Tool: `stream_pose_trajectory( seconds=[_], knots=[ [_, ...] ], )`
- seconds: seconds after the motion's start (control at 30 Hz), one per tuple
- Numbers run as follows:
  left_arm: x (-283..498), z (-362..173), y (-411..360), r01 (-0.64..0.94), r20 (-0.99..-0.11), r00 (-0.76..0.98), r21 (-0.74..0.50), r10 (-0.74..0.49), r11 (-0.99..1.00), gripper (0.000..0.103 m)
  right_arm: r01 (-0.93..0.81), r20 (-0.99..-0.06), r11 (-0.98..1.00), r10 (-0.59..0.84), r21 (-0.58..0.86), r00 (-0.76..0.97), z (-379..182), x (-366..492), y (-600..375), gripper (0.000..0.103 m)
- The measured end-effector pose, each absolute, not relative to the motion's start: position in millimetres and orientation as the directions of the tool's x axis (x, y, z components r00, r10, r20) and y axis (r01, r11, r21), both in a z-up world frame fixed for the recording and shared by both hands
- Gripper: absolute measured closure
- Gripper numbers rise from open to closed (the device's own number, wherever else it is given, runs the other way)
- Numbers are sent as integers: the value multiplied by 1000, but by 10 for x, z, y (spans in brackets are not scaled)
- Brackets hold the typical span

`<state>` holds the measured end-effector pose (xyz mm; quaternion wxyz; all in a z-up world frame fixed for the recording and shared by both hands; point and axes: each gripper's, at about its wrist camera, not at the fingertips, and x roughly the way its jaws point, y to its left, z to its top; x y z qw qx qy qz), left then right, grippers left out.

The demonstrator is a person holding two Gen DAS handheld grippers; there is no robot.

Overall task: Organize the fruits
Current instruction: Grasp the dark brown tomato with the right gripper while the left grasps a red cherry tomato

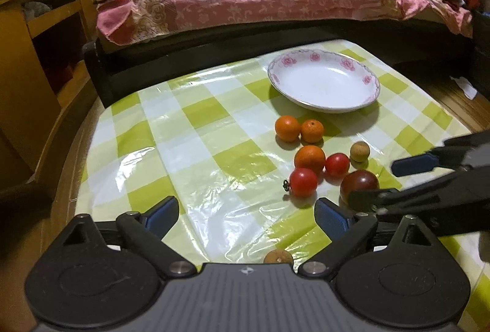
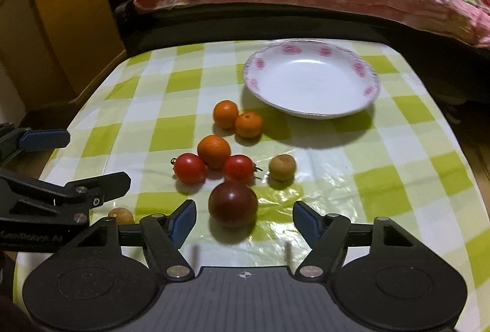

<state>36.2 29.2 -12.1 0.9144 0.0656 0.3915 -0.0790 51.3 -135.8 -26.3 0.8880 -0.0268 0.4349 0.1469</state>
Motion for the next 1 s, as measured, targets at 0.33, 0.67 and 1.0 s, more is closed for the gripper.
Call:
stream_pose_trajectory(
  seconds=[0.33, 0.67, 1.0],
  knots=[
    [471, -236, 193, 261, -754, 644, 61, -127, 963, 10, -316, -827, 942, 268, 117, 494, -461, 736, -1294, 62],
    [737, -346, -30, 366, -792, 581, 45, -191, 930, 42, -287, -838, 941, 298, 178, 458, -413, 779, -1419, 67],
    [939, -479, -156, 402, -821, 528, 20, -214, 915, 62, -218, -851, 951, 297, 221, 433, -398, 845, -1590, 67]
  ],
)
